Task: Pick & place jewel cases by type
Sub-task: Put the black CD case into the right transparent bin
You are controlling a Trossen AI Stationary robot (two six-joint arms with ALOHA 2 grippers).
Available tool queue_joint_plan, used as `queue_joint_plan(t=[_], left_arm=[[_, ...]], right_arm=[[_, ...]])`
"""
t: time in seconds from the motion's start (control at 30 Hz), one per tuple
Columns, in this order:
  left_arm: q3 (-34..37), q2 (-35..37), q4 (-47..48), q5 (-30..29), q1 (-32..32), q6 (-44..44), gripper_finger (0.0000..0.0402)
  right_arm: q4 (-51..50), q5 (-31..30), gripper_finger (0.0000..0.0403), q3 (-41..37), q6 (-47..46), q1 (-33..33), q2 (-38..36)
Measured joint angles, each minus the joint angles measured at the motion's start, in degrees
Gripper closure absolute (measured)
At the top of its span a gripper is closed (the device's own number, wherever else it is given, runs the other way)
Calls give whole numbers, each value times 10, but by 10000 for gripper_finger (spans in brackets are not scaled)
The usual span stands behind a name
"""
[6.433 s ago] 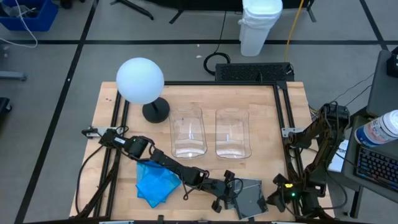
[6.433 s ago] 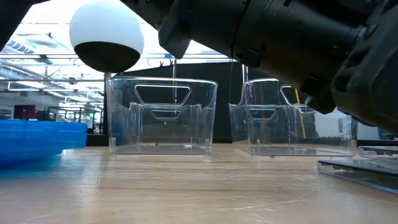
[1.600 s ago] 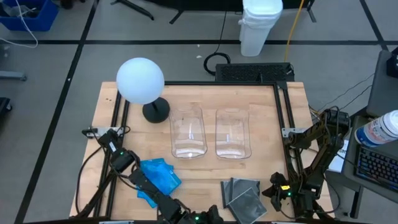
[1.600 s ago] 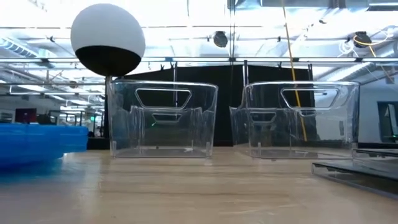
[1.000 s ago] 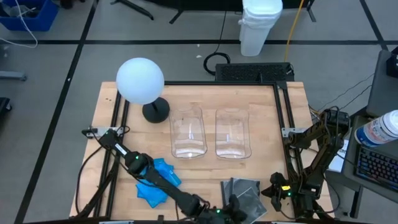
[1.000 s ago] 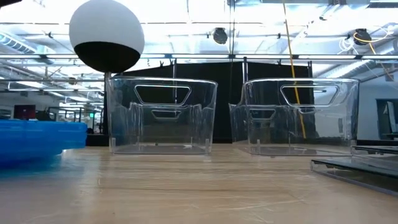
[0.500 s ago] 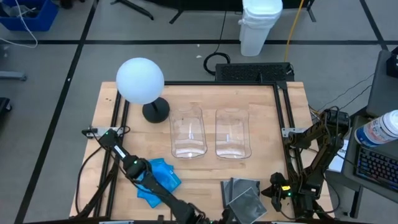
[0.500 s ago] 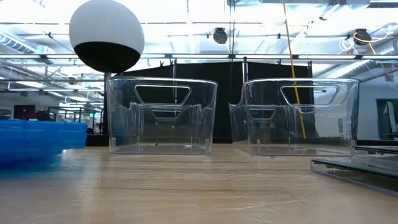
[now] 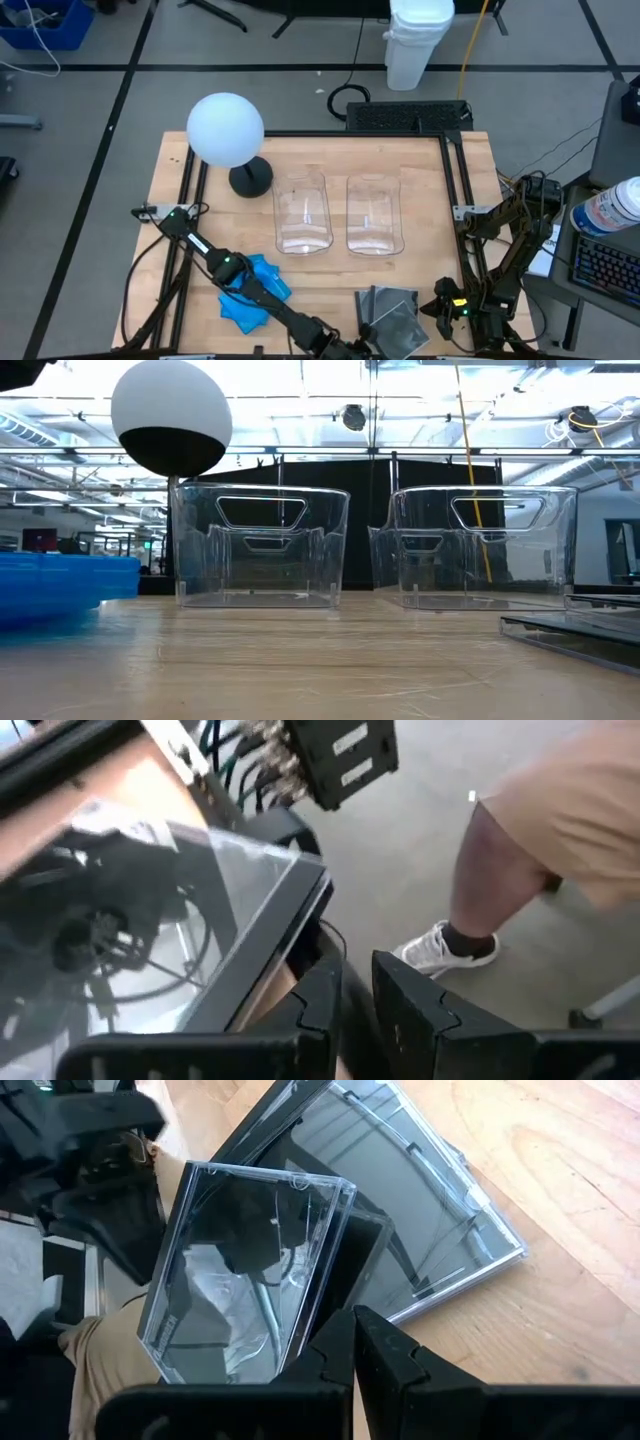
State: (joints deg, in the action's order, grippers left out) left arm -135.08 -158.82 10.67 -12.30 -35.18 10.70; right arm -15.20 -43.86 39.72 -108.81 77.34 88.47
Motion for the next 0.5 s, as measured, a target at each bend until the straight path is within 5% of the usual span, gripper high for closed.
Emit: queue_joint_plan(t=[0.5], left_arm=[[1, -1, -3, -2, 24, -35, 335]], right_arm=[[50, 13, 387, 0, 31, 0, 0]])
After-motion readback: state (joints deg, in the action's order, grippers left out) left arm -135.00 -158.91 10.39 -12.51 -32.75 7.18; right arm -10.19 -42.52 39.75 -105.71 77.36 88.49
